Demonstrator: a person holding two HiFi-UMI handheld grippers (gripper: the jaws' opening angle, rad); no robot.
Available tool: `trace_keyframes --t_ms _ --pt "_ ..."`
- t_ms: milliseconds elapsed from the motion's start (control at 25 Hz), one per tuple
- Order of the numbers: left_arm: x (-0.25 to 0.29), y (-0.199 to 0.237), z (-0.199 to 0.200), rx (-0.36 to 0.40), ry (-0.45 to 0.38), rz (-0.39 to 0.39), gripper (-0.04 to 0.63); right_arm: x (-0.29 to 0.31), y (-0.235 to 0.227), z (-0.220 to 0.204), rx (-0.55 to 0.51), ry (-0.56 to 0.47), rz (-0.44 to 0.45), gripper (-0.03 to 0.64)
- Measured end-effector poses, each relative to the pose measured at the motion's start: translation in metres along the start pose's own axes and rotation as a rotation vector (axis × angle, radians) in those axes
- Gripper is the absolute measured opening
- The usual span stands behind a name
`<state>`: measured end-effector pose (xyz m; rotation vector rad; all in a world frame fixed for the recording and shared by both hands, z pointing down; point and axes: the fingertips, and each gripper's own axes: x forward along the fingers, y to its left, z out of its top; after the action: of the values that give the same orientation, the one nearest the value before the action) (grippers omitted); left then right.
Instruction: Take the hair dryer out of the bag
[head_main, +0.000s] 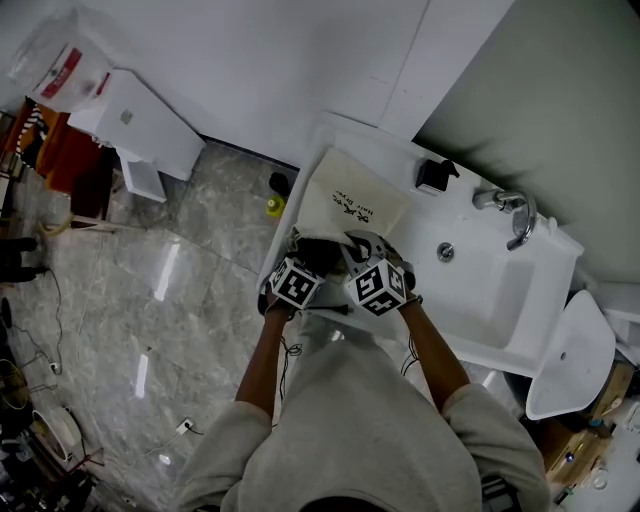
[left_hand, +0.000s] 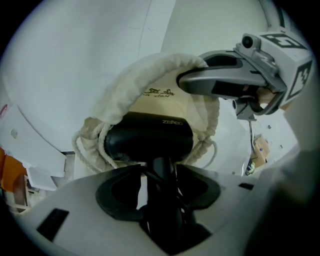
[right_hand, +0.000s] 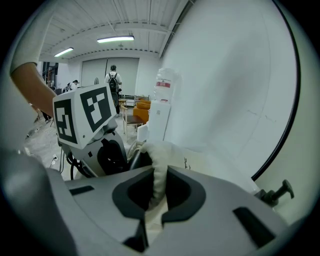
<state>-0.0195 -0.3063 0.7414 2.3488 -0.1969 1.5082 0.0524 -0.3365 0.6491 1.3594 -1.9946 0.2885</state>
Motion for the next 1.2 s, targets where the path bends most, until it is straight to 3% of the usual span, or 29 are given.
trace_keyframes --t_ms 440,840,1200 --pt "-0.002 -0.004 -0.005 0.028 0.022 0.03 0.315 -0.003 0.0 -0.003 -0.002 -0.007 0.002 0.014" --pt "0.009 -0.003 -0.004 0.052 0.085 0.03 0.316 -0.005 0.001 -0.003 -0.003 -0.009 0.011 0.014" --pt "0.013 0.002 -0.004 0.116 0.133 0.09 0.314 -0.004 0.001 -0.001 0.002 -0.012 0.017 0.014"
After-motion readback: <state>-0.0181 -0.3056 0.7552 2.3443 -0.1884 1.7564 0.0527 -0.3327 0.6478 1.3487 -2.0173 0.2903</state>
